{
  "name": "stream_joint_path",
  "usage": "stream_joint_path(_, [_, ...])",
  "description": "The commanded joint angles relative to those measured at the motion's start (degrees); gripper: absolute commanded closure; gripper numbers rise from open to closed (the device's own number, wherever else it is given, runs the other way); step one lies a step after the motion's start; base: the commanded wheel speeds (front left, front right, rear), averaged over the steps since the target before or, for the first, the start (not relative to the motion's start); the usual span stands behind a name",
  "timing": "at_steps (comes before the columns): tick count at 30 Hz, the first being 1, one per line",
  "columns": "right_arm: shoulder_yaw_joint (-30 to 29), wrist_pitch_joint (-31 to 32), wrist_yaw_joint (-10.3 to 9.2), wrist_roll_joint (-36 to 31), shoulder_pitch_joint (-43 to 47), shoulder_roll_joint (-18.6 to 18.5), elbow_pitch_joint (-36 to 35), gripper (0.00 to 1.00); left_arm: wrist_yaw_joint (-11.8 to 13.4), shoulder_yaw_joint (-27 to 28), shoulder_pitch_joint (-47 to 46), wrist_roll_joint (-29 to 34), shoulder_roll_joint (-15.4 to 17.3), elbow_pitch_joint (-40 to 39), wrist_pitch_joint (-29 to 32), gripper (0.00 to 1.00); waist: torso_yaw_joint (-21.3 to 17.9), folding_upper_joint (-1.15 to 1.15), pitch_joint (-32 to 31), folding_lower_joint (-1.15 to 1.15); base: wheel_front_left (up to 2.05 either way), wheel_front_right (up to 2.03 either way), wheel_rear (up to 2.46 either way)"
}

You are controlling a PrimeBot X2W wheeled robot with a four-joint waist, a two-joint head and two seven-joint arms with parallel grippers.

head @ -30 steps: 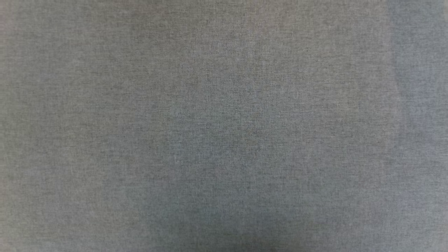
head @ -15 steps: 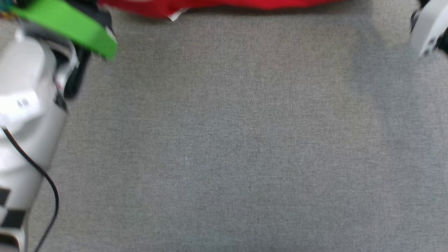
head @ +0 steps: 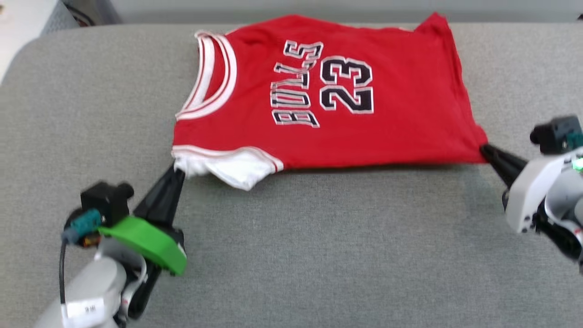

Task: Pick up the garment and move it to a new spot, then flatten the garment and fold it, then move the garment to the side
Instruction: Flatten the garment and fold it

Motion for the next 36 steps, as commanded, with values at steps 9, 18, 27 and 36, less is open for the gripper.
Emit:
stream_joint_path(9, [-4.6, -3.0, -0.03, 2.1, 17.5, 0.0, -0.9, 1.00, 2.8, 0.2, 15.3, -5.2, -1.5, -0.6, -0.2, 1.00, 0.5, 0.00, -9.7, 0.01, 0.00, 0.00, 0.00])
stream_joint_path(18, [-9.5, -2.0, -0.03, 1.3, 30.9, 0.8, -4.9, 1.00, 4.0, -1.1, 27.9, -7.3, -2.7, -2.3, -0.3, 1.00, -0.1, 0.00, -13.8, 0.01, 0.00, 0.00, 0.00])
stream_joint_path(27, [-17.1, 1.3, -0.03, -1.4, 40.8, 1.7, -10.0, 1.00, 4.8, -2.5, 32.5, -7.8, -2.1, -2.2, 0.3, 1.00, 0.8, 0.00, -15.6, 0.01, 0.00, 0.00, 0.00])
stream_joint_path(36, [-23.3, 4.9, -0.03, -5.1, 40.9, 4.6, -14.0, 1.00, 2.6, -4.6, 24.5, -3.5, -1.5, -1.3, 2.2, 1.00, 0.9, 0.00, -15.7, 0.01, 0.00, 0.00, 0.00])
